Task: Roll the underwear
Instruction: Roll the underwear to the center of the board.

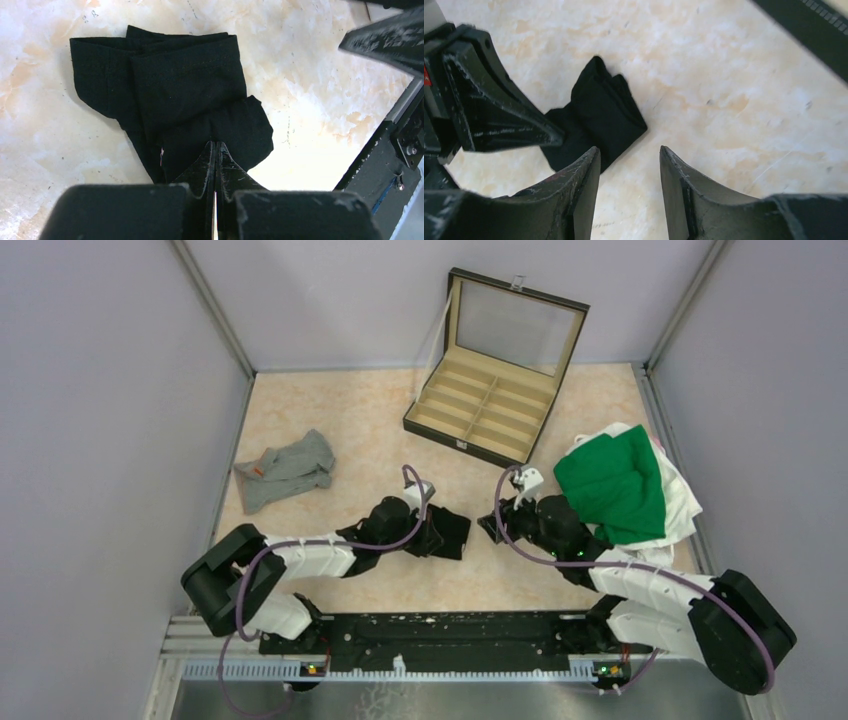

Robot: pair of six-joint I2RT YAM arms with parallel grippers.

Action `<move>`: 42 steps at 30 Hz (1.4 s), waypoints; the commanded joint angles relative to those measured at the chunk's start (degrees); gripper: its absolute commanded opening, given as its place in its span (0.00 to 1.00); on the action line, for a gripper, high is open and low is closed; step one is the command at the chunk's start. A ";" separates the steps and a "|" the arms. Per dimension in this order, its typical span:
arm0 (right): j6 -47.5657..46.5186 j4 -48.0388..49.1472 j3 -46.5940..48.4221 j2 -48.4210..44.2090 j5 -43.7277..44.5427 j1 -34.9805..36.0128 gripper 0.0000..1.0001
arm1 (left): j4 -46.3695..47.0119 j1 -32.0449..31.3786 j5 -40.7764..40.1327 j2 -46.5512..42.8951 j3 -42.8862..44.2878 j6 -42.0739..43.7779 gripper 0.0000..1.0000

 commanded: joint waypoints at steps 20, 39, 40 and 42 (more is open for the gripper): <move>-59.61 3.27 3.05 5.45 0.00 19.02 0.52 | -9.57 3.55 1.53 4.92 0.61 1.51 0.00; -67.55 12.03 2.20 18.64 2.89 22.97 0.55 | -11.96 6.63 4.67 10.86 3.33 3.17 0.00; -67.89 12.54 2.16 19.20 3.51 23.04 0.55 | -12.15 6.74 4.77 11.22 3.53 3.38 0.00; -68.80 13.24 2.17 20.10 4.79 23.05 0.55 | -12.53 6.89 5.19 11.88 3.88 3.67 0.00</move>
